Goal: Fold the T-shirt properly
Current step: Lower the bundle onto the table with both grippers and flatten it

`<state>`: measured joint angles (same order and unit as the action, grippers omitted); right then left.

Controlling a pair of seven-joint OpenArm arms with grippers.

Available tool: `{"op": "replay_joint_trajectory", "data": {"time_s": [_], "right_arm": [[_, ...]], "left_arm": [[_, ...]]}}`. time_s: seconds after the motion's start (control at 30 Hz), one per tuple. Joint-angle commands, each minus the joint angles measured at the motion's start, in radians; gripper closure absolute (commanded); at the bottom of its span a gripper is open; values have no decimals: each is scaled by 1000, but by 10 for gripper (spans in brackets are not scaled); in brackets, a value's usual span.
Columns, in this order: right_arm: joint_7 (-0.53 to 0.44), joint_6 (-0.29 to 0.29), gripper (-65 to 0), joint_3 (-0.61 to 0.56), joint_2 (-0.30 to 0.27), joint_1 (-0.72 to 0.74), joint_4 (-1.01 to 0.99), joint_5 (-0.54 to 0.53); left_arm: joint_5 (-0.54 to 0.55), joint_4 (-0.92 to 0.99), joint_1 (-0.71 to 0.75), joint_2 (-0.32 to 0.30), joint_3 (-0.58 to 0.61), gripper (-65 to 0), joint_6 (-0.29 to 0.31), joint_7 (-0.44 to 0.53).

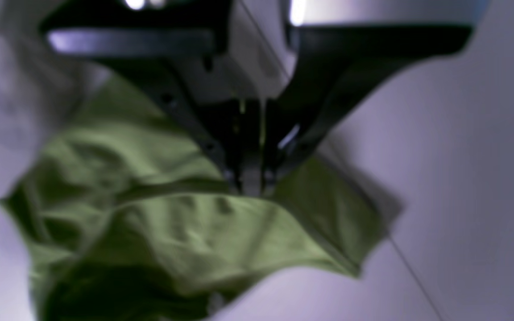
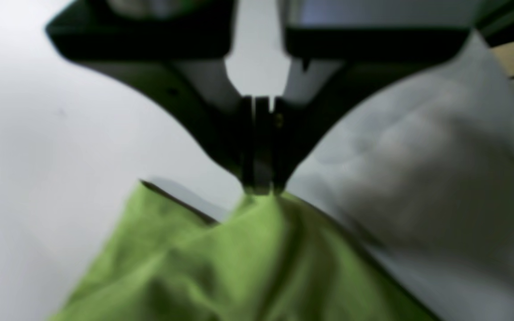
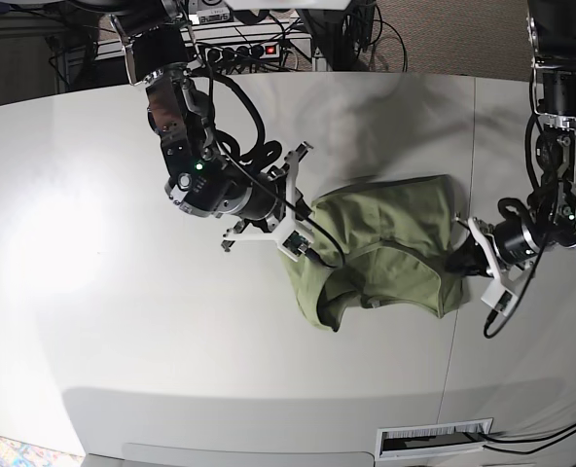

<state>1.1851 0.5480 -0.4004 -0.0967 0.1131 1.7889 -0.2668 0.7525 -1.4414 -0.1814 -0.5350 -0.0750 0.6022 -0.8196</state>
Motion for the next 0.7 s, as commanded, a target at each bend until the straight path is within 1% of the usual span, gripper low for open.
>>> {"op": "replay_joint_trajectory", "data": {"time_s": [0.0, 0.03, 0.13, 0.2, 0.27, 0.33, 0.4, 0.5, 0.57, 0.67], "right_arm": [[-22, 1, 0, 3, 3, 19, 20, 10], [-21, -1, 0, 3, 3, 19, 20, 24], [-6, -2, 0, 3, 3, 16, 20, 29], [-12, -2, 0, 3, 3, 14, 20, 64], [-43, -2, 0, 5, 3, 15, 20, 130], [-96, -2, 0, 20, 3, 15, 20, 183], [-127, -2, 0, 46, 3, 15, 19, 201], [-158, -2, 0, 90, 3, 14, 9, 200], [-171, -2, 0, 108, 3, 14, -8, 195], [-147, -2, 0, 105, 3, 11, -16, 138]], "left_arm": [[49, -41, 3, -11, -7, 0, 6, 0], [69, -69, 28, -10, -7, 0, 8, -12], [79, -151, 120, -5, -7, 0, 23, -11], [95, -198, 186, 1, -7, 0, 24, -10], [97, -233, 243, 16, -7, 0, 24, 8], [92, -253, 285, 40, -7, 0, 24, 32], [80, -258, 307, 68, -7, 0, 25, 43], [66, -258, 314, 104, -7, 0, 25, 53], [17, -257, 315, 121, -7, 0, 25, 99], [-114, -257, 315, 134, -6, 0, 23, 197]]}}
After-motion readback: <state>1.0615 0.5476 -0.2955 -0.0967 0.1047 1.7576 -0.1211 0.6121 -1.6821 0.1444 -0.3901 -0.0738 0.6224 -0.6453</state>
